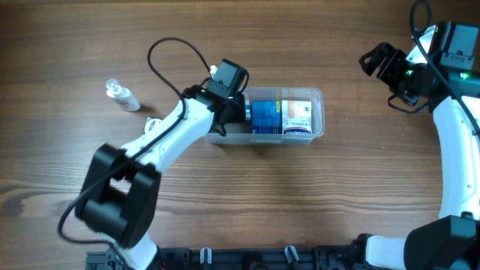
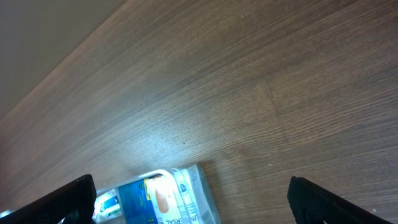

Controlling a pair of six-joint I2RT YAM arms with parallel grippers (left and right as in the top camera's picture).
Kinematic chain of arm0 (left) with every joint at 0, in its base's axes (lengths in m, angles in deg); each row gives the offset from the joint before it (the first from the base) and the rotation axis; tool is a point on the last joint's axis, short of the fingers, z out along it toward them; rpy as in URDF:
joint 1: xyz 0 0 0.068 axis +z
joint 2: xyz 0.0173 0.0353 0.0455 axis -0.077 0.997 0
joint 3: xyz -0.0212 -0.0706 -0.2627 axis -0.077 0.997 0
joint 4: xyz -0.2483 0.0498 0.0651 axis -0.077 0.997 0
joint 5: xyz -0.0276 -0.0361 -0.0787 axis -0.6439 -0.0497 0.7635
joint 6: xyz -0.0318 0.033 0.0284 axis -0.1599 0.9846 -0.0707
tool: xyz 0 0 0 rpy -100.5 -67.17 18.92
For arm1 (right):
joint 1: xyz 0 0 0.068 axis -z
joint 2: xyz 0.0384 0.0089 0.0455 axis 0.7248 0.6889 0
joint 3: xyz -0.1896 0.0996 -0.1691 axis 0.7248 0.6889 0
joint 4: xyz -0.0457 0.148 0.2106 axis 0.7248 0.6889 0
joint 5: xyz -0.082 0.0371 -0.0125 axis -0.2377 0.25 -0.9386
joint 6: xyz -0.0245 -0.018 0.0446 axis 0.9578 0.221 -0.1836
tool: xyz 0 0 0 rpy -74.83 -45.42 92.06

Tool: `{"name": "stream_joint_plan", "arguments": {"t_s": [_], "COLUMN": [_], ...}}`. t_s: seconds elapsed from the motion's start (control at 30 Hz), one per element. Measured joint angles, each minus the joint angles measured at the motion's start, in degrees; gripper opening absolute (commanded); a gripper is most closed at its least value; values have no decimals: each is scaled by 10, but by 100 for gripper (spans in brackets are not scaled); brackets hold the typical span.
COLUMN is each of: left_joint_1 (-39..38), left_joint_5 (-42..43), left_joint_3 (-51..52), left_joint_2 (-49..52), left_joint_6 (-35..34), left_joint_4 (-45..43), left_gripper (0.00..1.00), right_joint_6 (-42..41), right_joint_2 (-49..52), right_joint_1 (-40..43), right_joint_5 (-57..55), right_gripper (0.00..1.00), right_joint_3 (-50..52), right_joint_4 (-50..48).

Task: Pack container
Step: 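Move left gripper to the green Zam-Buk tin and grasp it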

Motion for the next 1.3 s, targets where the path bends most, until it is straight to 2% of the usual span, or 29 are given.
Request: {"name": "stream_joint_plan", "arguments": {"t_s": [0.1, 0.23, 0.33, 0.5, 0.6, 0.8, 0.87, 0.9, 1.0, 1.3], "left_joint_1": [-1, 1, 15, 74, 116, 203, 218, 223, 231, 268], "left_joint_5": [1, -12, -21, -36, -42, -40, -37, -37, -38, -38], "left_joint_3": [0, 0, 0, 0, 0, 0, 0, 0, 1, 1], "left_joint_2": [-56, -115, -155, -210, -223, -192, -166, -148, -100, 13], "left_joint_6": [0, -1, 3, 21, 53, 115, 141, 153, 179, 202], "left_joint_4": [22, 73, 105, 163, 202, 249, 249, 249, 243, 199], "left_gripper": [34, 47, 54, 66, 68, 73, 76, 81, 84, 81], "right_joint_6": [0, 0, 0, 0, 0, 0, 0, 0, 0, 0], "right_joint_2": [0, 0, 0, 0, 0, 0, 0, 0, 0, 0], "right_joint_1": [0, 0, 0, 0, 0, 0, 0, 0, 0, 0], "right_joint_5": [0, 0, 0, 0, 0, 0, 0, 0, 0, 0], "right_gripper": [100, 100, 100, 100, 100, 100, 100, 100, 100, 100], "right_joint_3": [0, 0, 0, 0, 0, 0, 0, 0, 0, 0], "right_joint_4": [0, 0, 0, 0, 0, 0, 0, 0, 0, 0]}}
